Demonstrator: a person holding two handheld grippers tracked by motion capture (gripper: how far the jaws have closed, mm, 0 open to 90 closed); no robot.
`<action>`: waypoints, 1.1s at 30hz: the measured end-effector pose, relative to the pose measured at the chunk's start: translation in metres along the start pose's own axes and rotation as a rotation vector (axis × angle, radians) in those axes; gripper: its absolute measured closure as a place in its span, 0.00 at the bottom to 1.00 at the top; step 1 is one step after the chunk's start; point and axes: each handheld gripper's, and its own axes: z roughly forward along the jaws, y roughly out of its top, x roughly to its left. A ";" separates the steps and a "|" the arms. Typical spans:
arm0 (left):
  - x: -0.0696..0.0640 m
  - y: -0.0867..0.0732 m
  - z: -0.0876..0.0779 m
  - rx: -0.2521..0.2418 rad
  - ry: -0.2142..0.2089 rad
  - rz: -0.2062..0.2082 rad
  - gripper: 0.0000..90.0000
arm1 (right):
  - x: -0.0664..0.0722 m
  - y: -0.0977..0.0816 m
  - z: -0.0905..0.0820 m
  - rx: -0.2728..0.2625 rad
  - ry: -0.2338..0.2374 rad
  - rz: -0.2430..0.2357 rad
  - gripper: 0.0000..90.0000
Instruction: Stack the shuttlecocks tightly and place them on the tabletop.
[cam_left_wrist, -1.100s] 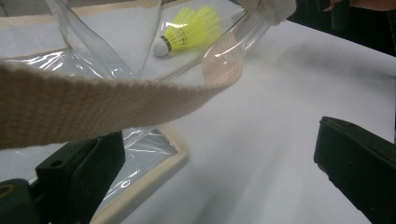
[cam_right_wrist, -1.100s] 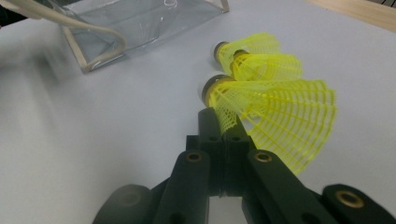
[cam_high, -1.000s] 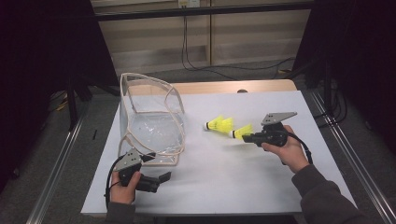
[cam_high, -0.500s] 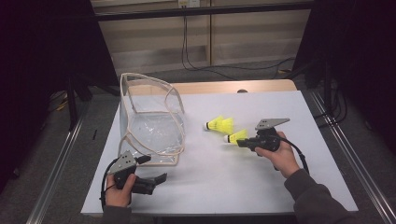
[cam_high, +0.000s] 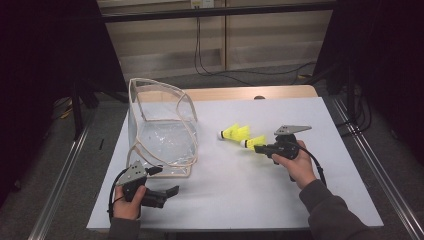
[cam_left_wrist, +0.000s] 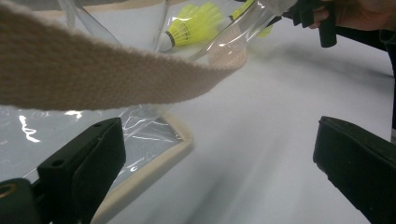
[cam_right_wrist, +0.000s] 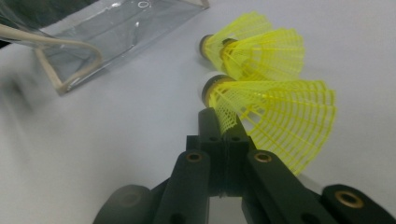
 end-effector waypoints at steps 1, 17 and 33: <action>0.000 0.000 -0.002 0.003 0.000 0.000 0.03 | -0.001 0.001 -0.001 0.002 -0.007 -0.009 1.00; -0.001 -0.004 -0.005 -0.005 0.006 -0.008 0.03 | -0.015 0.012 -0.008 -0.027 -0.029 0.011 1.00; 0.000 -0.009 -0.006 0.012 0.001 -0.011 0.03 | -0.039 0.012 -0.001 -0.041 -0.155 0.067 1.00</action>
